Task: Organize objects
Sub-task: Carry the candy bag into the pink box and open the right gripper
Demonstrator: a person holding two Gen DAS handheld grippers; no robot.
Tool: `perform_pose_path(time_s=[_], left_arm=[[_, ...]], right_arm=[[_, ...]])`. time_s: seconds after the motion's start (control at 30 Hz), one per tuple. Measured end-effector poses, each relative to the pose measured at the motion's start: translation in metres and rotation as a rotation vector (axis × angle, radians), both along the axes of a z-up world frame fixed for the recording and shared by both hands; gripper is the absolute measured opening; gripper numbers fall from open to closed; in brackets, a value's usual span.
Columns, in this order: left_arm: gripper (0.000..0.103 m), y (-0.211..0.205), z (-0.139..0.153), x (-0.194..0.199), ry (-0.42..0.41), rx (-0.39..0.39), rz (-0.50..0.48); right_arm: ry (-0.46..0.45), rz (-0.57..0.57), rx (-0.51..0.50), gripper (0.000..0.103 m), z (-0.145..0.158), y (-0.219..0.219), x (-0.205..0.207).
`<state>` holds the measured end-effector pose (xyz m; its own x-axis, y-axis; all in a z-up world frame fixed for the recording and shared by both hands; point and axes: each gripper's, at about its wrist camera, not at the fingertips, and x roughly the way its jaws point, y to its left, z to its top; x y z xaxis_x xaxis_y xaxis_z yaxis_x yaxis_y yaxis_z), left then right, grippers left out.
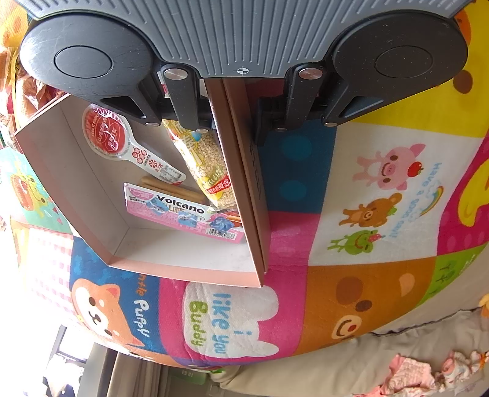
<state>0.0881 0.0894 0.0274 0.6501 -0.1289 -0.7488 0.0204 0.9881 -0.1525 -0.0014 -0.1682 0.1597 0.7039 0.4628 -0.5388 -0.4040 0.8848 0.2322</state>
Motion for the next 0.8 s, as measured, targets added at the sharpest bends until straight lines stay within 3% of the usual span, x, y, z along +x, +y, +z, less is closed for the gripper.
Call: perform_pose_path(time_s=[0.13, 0.3, 0.67, 0.8], left_arm=[[0.02, 0.001, 0.0, 0.001, 0.0, -0.009, -0.001], [0.02, 0.001, -0.001, 0.001, 0.0, -0.009, -0.001], [0.02, -0.001, -0.001, 0.003, 0.0, -0.009, 0.006], [0.019, -0.001, -0.001, 0.003, 0.001, -0.005, 0.006]], right_arm=[[0.05, -0.003, 0.033, 0.06, -0.015, 0.038, 0.041], [0.111, 0.013, 0.099, 0.063, -0.035, 0.049, 0.063], [0.061, -0.238, 0.041, 0.069, -0.058, -0.066, 0.0], [0.049, -0.252, -0.066, 0.069, -0.078, -0.074, -0.024]])
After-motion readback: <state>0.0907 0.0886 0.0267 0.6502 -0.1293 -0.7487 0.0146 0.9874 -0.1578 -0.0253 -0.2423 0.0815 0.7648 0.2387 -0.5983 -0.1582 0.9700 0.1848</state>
